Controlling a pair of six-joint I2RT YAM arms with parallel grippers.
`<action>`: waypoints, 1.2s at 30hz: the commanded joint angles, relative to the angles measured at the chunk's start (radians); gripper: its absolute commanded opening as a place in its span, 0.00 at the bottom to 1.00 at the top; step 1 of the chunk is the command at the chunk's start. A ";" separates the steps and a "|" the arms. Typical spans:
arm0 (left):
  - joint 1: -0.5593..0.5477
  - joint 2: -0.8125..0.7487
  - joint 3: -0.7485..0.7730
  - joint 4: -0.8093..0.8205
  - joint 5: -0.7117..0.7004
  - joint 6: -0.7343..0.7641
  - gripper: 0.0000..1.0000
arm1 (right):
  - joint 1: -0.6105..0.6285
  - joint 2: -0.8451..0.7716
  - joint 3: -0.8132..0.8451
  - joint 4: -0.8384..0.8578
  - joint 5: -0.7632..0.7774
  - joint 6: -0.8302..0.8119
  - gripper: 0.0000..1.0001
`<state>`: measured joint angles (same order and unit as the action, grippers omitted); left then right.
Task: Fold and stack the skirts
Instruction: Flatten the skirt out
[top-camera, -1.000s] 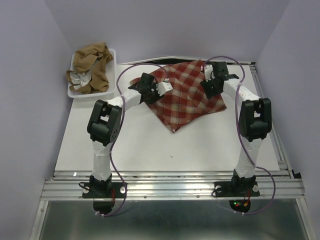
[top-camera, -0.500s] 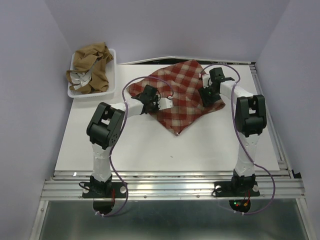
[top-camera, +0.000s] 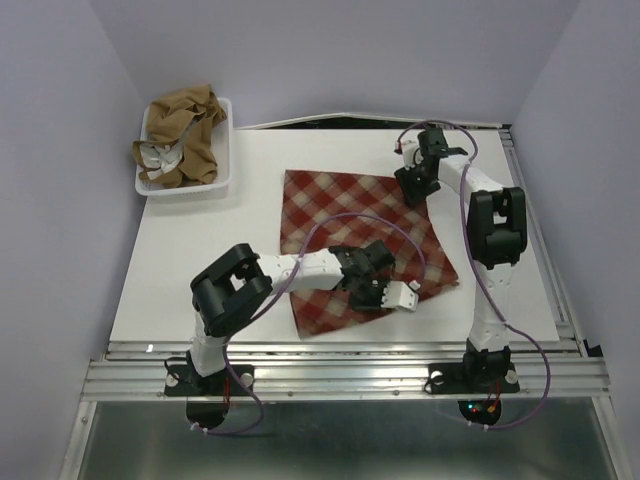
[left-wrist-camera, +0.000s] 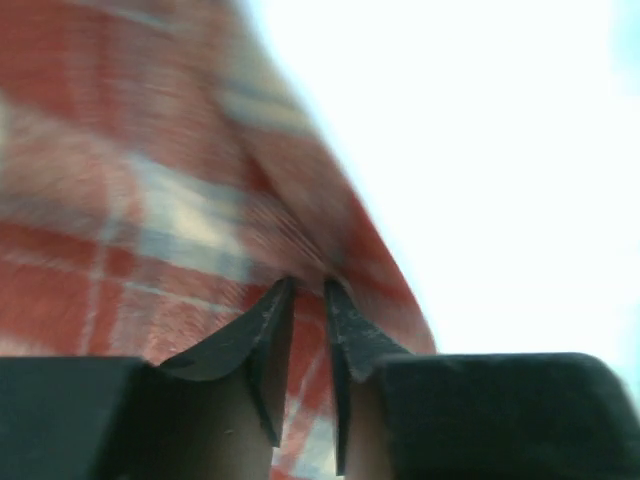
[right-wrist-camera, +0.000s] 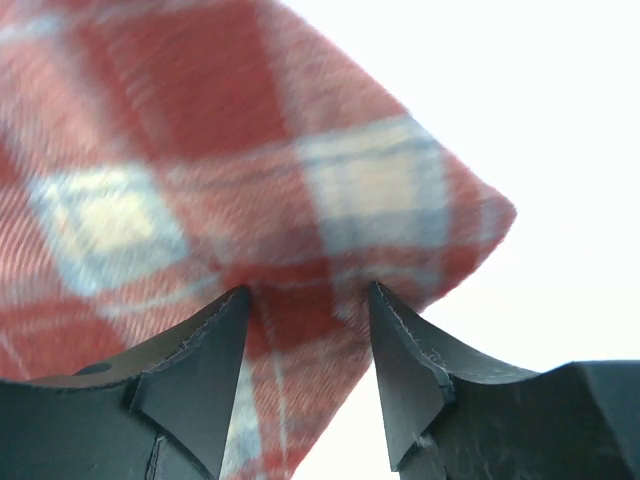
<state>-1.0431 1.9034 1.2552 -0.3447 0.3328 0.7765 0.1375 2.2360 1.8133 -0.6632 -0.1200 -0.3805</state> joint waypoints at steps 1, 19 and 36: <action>-0.025 -0.092 0.046 -0.122 0.167 -0.226 0.38 | 0.001 -0.085 -0.014 -0.053 -0.081 -0.069 0.57; 0.451 -0.139 0.033 -0.146 0.060 -0.207 0.42 | 0.001 -0.233 -0.348 -0.116 -0.190 -0.110 0.58; 0.698 0.181 0.696 -0.373 0.069 0.052 0.52 | -0.021 -0.196 0.102 -0.168 -0.175 -0.173 0.63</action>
<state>-0.3790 2.0216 1.8385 -0.6437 0.4103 0.7506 0.1329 1.9968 1.7405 -0.8509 -0.3065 -0.5182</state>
